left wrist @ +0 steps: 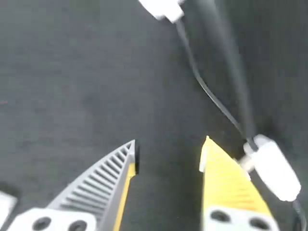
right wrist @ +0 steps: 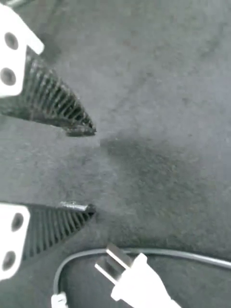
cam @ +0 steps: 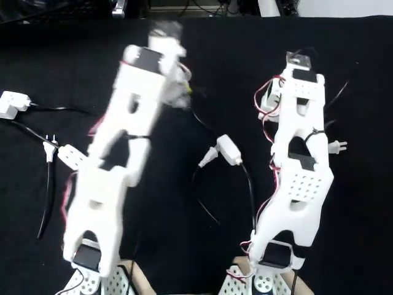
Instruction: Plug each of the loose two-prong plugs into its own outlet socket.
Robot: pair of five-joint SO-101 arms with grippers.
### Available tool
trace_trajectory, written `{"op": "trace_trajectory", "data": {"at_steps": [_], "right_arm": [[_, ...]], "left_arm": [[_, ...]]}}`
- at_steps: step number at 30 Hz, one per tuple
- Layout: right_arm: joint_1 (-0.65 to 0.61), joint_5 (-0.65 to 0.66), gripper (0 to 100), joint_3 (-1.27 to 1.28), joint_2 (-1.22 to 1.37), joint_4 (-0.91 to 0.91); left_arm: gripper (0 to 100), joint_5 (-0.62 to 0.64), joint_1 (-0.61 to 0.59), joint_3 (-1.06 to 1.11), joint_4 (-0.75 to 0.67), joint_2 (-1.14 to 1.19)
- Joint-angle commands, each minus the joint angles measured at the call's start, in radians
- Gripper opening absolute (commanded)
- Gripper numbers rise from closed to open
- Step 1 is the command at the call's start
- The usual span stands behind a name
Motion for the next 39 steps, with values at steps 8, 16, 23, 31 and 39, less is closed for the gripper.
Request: {"op": "trace_trajectory", "data": {"at_steps": [8, 16, 23, 31, 39], "right_arm": [[-0.232, 0.259, 22.8, -0.036, -0.22, 0.256], [-0.338, 0.342, 22.8, -0.035, -0.157, 0.354], [-0.428, 0.388, 22.2, 0.084, -0.14, 0.365], [-0.328, 0.4, 11.0, 0.206, -0.12, 0.224], [-0.322, 0.399, 17.9, 0.213, -0.065, 0.21]], "left_arm": [[22, 0.02, -0.344, 0.499, -0.141, -0.187], [22, 0.091, -0.417, 0.789, -0.47, -0.181], [22, 0.097, -0.453, 0.817, -0.554, -0.181], [22, 0.097, -0.453, 0.82, -0.554, -0.181], [22, 0.097, -0.453, 0.814, -0.554, -0.181]]}}
